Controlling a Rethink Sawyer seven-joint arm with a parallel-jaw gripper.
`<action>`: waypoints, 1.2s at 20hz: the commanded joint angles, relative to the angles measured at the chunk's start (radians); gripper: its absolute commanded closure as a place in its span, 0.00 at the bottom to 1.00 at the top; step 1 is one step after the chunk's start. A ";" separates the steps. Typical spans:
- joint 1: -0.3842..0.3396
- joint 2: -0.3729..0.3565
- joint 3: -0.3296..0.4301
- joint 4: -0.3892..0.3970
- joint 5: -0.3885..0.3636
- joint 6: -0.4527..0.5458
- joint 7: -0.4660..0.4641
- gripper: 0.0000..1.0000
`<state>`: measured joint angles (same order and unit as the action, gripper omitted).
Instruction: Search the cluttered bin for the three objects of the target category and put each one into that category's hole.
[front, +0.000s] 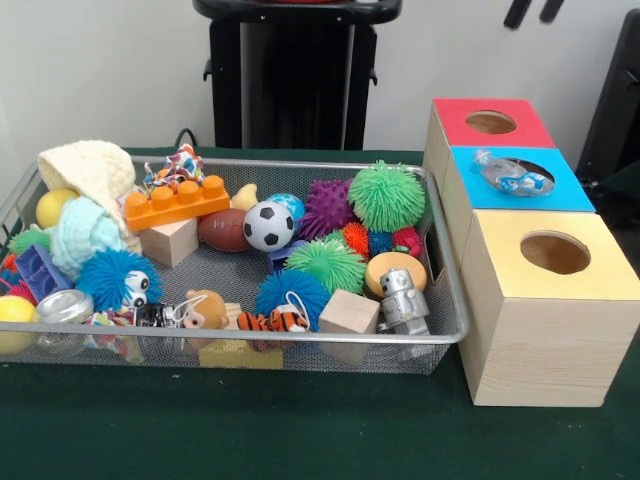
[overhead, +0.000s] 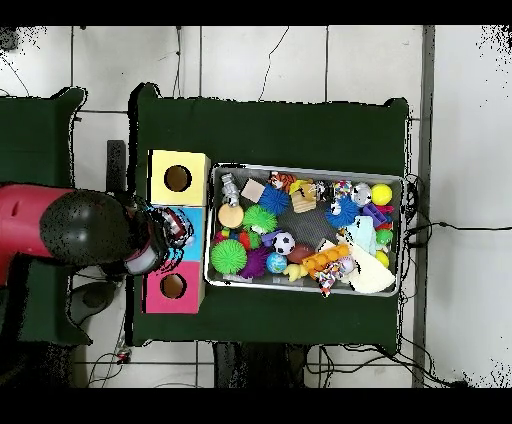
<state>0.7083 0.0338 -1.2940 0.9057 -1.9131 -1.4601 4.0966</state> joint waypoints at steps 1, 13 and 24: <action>-0.055 -0.060 0.086 -0.062 -0.009 -0.071 -0.121 0.00; -0.058 -0.055 0.110 -0.065 -0.054 -0.092 -0.113 1.00; 0.032 0.004 0.183 0.105 0.049 0.244 -0.210 1.00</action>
<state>0.7125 -0.0232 -1.2888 0.9075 -1.9652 -1.3754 4.0966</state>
